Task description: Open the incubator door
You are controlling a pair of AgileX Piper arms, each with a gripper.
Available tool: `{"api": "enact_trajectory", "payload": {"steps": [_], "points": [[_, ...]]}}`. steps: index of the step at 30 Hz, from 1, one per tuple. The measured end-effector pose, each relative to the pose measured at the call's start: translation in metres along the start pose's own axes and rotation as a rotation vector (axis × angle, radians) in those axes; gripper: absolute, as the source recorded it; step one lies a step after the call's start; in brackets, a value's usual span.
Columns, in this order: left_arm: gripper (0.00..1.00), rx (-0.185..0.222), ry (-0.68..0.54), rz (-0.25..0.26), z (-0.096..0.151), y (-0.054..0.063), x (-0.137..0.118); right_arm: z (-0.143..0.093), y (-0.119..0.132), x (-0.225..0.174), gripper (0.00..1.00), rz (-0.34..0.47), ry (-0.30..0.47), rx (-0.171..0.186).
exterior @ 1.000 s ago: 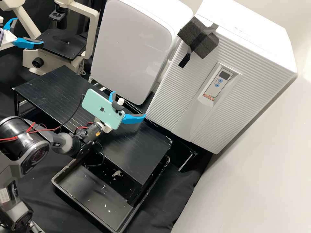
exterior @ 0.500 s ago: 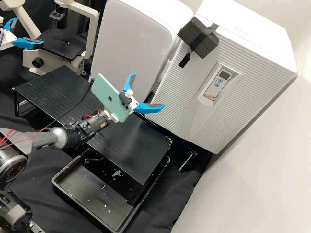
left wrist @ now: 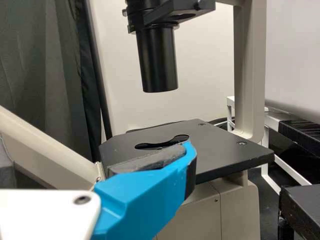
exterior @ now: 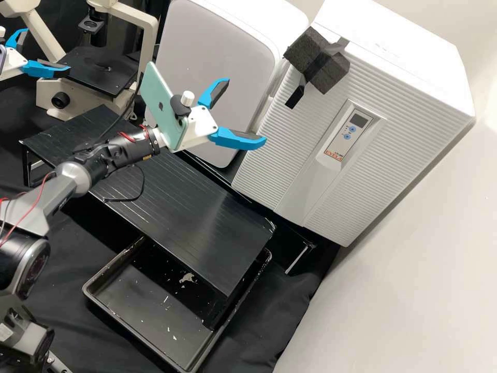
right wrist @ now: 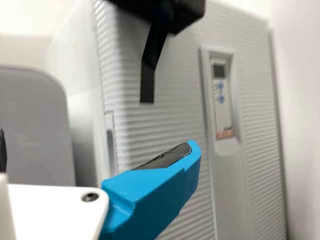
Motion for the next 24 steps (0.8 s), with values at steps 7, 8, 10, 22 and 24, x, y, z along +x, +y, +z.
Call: {"api": "enact_trajectory", "payload": {"steps": [7, 8, 10, 22, 24], "points": [[1.00, 0.000, 0.000, 0.000, 0.000, 0.000, 0.000, -0.004, -0.004, 0.014, 1.00, 0.068, -0.127, -0.026], [1.00, 0.000, 0.000, 0.000, 0.000, 0.000, 0.000, -0.003, -0.006, 0.017, 1.00, 0.069, -0.143, -0.032], [1.00, 0.000, 0.000, 0.000, 0.000, 0.000, 0.000, -0.001, -0.009, 0.023, 1.00, 0.073, -0.158, -0.046], [1.00, 0.000, 0.000, 0.000, 0.000, 0.000, 0.000, 0.019, -0.009, 0.047, 1.00, 0.105, -0.255, -0.052], [1.00, 0.000, 0.000, 0.000, 0.000, 0.000, 0.000, 0.021, -0.008, 0.047, 1.00, 0.110, -0.260, -0.053]]}}
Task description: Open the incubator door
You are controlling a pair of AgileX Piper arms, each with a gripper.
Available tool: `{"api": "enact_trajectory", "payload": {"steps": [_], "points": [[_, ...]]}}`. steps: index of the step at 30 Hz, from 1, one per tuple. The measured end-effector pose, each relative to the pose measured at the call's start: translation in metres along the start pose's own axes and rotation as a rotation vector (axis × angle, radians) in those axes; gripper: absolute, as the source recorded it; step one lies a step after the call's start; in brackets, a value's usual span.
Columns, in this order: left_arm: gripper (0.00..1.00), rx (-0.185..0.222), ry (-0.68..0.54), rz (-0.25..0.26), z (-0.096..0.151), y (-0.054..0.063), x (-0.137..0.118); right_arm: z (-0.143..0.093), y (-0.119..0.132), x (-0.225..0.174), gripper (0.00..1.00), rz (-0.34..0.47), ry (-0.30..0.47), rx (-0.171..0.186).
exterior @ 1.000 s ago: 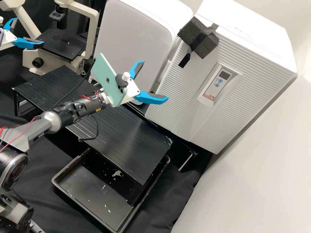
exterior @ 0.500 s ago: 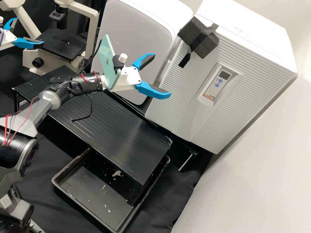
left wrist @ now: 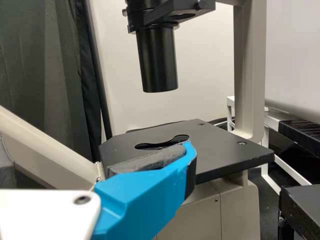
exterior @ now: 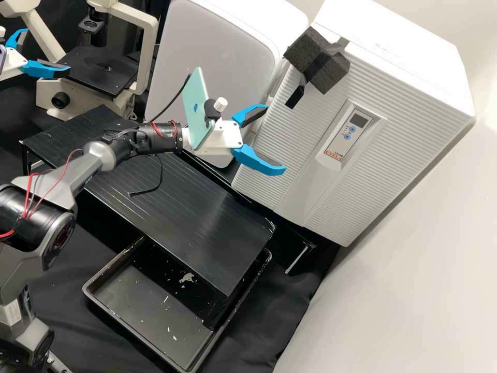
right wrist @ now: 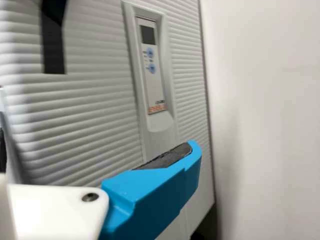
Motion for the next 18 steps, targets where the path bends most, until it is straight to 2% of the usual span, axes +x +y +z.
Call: {"api": "enact_trajectory", "payload": {"steps": [6, 7, 18], "points": [[1.00, 0.000, 0.000, 0.000, 0.0000, 0.0000, 0.0000, 0.0013, 0.0010, 0.0016, 1.00, 0.005, -0.005, 0.000], [1.00, 0.000, 0.000, 0.000, 0.0000, 0.0000, 0.0000, 0.0013, 0.0009, 0.0016, 0.00, 0.003, -0.005, 0.000], [1.00, 0.000, 0.000, 0.000, 0.0000, 0.0000, 0.0000, 0.0013, 0.0009, 0.0016, 0.00, 0.003, -0.005, 0.000]]}}
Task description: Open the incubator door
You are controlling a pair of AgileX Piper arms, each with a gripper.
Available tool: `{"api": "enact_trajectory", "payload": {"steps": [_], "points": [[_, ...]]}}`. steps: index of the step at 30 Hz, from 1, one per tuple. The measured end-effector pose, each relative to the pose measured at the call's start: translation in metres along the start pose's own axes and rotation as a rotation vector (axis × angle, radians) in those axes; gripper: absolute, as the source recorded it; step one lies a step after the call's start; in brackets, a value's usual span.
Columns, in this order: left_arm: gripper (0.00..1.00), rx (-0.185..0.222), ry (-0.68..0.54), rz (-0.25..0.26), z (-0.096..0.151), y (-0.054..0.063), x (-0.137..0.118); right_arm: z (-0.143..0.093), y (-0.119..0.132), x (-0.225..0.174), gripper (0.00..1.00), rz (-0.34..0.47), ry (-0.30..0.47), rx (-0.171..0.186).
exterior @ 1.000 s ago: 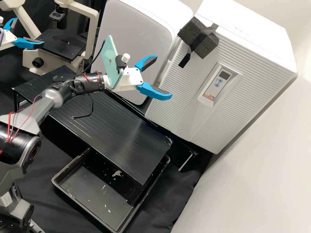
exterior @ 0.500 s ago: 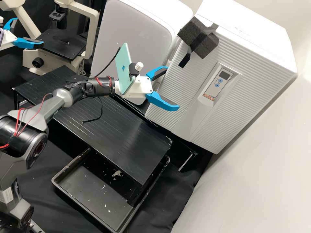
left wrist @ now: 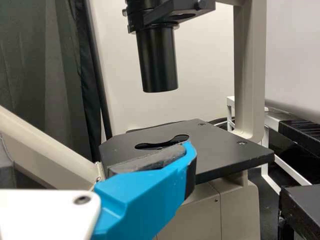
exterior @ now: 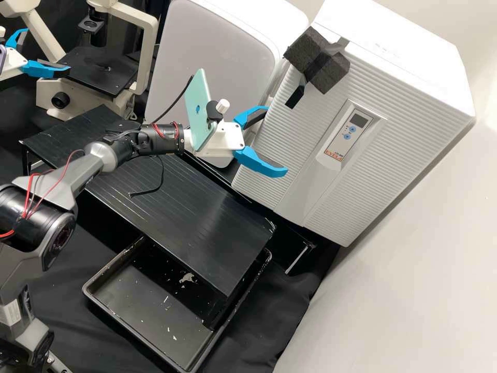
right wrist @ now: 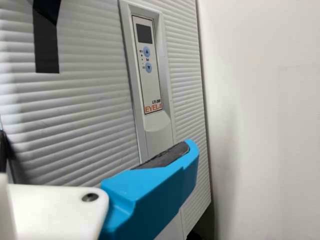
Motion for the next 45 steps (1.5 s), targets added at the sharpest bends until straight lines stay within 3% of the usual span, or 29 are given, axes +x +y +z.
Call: {"api": "enact_trajectory", "payload": {"steps": [33, 45], "points": [[1.00, 0.000, 0.000, 0.000, 0.0000, 0.0000, 0.0000, -0.0055, -0.0064, -0.0070, 0.00, -0.043, 0.021, 0.006], [1.00, 0.000, 0.000, 0.000, 0.0000, 0.0000, 0.0000, -0.0049, -0.0093, -0.0081, 0.00, -0.057, 0.047, -0.019]]}}
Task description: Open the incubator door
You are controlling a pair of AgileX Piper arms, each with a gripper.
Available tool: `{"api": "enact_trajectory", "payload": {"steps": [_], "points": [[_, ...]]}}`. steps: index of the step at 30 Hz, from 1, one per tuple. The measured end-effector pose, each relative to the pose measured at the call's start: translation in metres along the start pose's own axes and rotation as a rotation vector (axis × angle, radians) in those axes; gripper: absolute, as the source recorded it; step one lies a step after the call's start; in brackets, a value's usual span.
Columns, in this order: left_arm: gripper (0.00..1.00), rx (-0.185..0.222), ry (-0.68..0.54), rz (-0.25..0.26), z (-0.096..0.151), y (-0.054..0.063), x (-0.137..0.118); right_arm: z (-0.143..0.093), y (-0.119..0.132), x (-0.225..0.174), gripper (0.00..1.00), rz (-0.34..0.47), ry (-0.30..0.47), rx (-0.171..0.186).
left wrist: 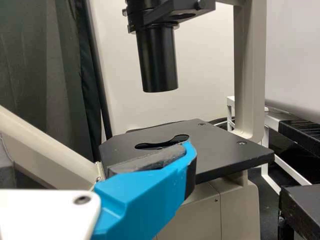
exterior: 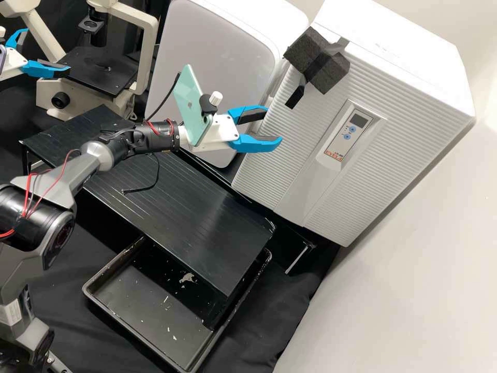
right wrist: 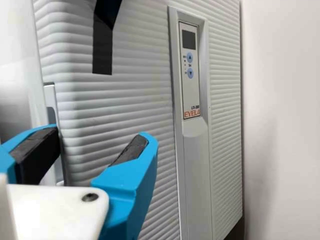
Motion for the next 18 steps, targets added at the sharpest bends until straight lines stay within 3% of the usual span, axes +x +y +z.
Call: {"api": "enact_trajectory", "payload": {"steps": [18], "points": [[1.00, 0.000, 0.000, 0.000, 0.0000, 0.0000, 0.0000, 0.0036, 0.0056, -0.0072, 0.00, -0.045, 0.018, -0.009]]}}
